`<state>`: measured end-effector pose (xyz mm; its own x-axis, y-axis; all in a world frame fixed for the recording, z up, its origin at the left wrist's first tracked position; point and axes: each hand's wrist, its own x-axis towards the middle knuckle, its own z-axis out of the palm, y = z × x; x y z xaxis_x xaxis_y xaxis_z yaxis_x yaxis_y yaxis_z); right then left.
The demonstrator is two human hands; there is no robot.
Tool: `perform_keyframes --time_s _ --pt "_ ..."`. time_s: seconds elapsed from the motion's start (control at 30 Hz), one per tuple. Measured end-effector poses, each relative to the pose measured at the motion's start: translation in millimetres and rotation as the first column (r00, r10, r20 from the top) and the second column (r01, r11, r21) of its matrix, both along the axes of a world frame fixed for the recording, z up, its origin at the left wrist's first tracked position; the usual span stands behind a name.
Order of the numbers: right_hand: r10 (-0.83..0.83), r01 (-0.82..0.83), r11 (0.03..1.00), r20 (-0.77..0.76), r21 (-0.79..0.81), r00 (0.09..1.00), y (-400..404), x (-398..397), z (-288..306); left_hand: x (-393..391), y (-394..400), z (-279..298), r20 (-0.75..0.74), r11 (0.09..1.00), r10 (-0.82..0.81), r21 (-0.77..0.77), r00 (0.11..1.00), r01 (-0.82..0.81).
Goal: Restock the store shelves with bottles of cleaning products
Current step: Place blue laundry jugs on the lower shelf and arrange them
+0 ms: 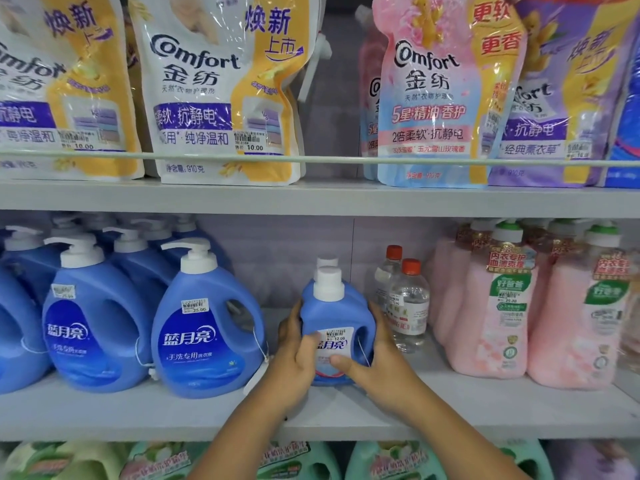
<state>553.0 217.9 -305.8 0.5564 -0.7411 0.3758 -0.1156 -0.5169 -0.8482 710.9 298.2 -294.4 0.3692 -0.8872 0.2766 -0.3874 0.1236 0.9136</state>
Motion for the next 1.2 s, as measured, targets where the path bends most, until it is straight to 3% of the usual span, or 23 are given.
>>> perform_keyframes --time_s 0.37,0.47,0.57,0.67,0.77,0.87,0.97,1.07,1.13,1.2 --pt "-0.062 0.058 0.99 -0.028 -0.125 0.998 14 4 -2 -2 7 -4 -0.076 0.997 0.041 -0.063 0.996 -0.046" --pt "-0.06 0.061 0.995 0.018 -0.08 0.998 18 1 0 -9 13 -3 -0.1 0.984 0.1 -0.136 0.99 -0.113" --pt "-0.26 0.26 0.965 0.156 0.018 0.953 18 -14 -2 -22 22 -5 -0.092 0.938 0.161 -0.294 0.983 -0.181" --pt "-0.457 0.475 0.88 0.255 -0.011 0.852 6 -40 13 -41 30 0 0.014 0.875 0.232 -0.44 0.973 -0.202" --pt "-0.571 0.585 0.81 0.167 -0.045 0.804 -24 -49 26 -58 33 10 0.126 0.809 0.286 -0.563 0.95 -0.169" --pt "-0.568 0.569 0.822 0.026 -0.033 0.822 -55 -32 20 -76 28 20 0.117 0.818 0.269 -0.552 0.956 -0.162" --pt "-0.506 0.5 0.858 0.026 0.117 0.862 -74 -24 22 -99 21 30 0.106 0.862 0.241 -0.479 0.965 -0.163" --pt "-0.457 0.45 0.886 0.039 0.115 0.889 -72 -31 23 -113 4 39 0.127 0.899 0.247 -0.401 0.961 -0.178" --pt "-0.431 0.426 0.901 0.075 0.078 0.899 -60 -41 21 -124 -7 47 0.061 0.915 0.233 -0.353 0.971 -0.197" --pt "-0.406 0.402 0.914 0.104 0.059 0.908 -43 -56 22 -135 -17 56 -0.099 0.931 0.201 -0.289 0.975 -0.222"
